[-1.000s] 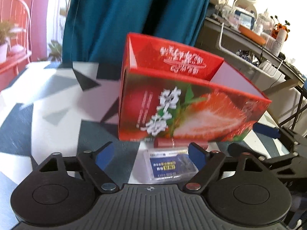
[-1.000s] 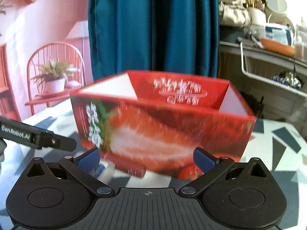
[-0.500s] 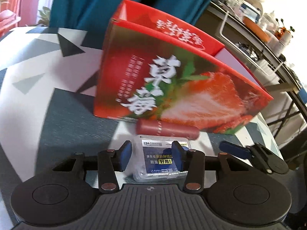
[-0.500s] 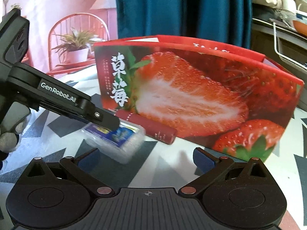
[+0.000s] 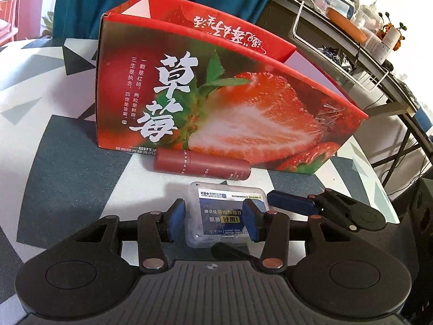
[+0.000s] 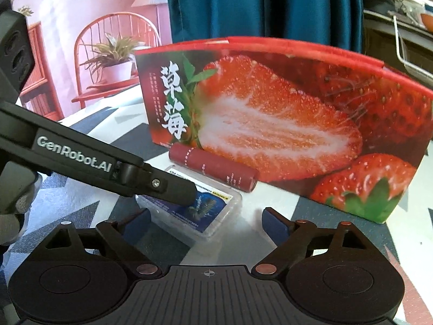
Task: Organize rigid objects
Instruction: 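Close the left gripper on the clear blue-labelled case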
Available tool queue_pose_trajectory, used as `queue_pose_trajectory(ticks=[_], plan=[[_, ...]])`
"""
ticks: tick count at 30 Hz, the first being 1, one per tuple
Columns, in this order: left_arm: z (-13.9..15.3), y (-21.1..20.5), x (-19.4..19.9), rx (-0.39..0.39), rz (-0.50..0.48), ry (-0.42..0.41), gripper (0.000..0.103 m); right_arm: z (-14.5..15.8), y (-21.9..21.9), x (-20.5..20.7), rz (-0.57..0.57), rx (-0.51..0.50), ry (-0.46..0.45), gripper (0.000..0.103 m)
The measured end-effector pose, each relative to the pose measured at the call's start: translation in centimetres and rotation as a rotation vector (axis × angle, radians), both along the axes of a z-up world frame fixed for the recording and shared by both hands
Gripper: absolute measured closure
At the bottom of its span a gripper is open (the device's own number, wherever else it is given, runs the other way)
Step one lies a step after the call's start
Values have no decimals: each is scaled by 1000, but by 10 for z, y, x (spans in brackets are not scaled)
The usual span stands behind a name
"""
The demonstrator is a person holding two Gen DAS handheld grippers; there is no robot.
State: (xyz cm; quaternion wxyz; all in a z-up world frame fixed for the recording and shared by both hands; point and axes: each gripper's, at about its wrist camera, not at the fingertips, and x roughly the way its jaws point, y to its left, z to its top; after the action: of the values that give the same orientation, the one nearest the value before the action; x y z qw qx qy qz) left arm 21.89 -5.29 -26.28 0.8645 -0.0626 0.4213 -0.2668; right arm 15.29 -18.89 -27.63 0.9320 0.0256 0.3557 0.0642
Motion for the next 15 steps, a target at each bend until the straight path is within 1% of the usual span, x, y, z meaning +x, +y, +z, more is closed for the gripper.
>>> queue_pose_trajectory(ticks=[5,9,15], plan=[[0,3,-1,-5,-1,-6,53,0,0,3,2,2,9,17],[0,5,0,-6,-7,-8,52,0,1,2,19,-1,4,24],[-3,8,1,-24,-3,-2,50,-1,4,2,24,-12,5,25]])
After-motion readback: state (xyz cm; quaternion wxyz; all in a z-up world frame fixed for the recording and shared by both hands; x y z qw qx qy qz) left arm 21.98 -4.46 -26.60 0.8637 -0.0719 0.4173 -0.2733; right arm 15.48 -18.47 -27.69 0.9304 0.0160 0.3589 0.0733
